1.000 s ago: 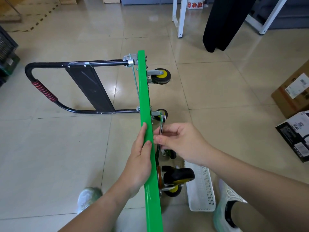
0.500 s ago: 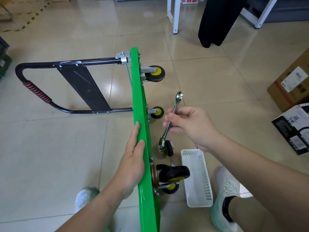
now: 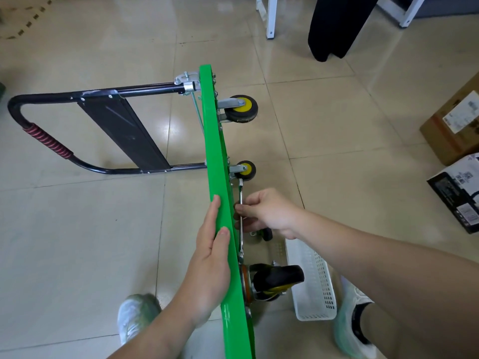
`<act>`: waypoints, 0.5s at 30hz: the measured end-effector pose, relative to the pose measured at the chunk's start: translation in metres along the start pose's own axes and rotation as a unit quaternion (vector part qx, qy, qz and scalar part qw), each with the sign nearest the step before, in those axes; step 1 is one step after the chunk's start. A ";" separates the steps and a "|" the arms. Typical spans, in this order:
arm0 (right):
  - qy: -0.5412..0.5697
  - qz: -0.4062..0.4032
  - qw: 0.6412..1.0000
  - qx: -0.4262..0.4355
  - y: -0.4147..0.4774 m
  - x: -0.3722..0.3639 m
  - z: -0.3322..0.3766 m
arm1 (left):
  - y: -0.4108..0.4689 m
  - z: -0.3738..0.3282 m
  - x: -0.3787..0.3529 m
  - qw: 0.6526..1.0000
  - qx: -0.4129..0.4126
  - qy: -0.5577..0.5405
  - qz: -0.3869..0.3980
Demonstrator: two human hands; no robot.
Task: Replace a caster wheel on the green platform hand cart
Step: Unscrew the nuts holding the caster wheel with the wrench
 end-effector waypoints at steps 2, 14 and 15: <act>-0.005 0.004 1.000 -0.013 0.005 -0.001 -0.003 | 0.002 0.000 0.000 1.000 -0.001 0.004 0.001; -0.026 0.034 0.994 -0.097 0.014 -0.007 -0.024 | 0.004 0.002 0.001 1.000 -0.001 -0.002 0.001; -0.025 0.032 0.994 -0.097 0.014 -0.007 -0.024 | 0.005 0.003 0.000 1.000 -0.002 0.000 0.001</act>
Point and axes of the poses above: each hand's wrist, its own y-axis towards the middle knuckle, its own x-axis out of the back of the hand, z = x × y, the point moved 9 cm from there along y, towards the middle knuckle, and after that the axes turned 4 degrees about y, right-handed, at the moved point
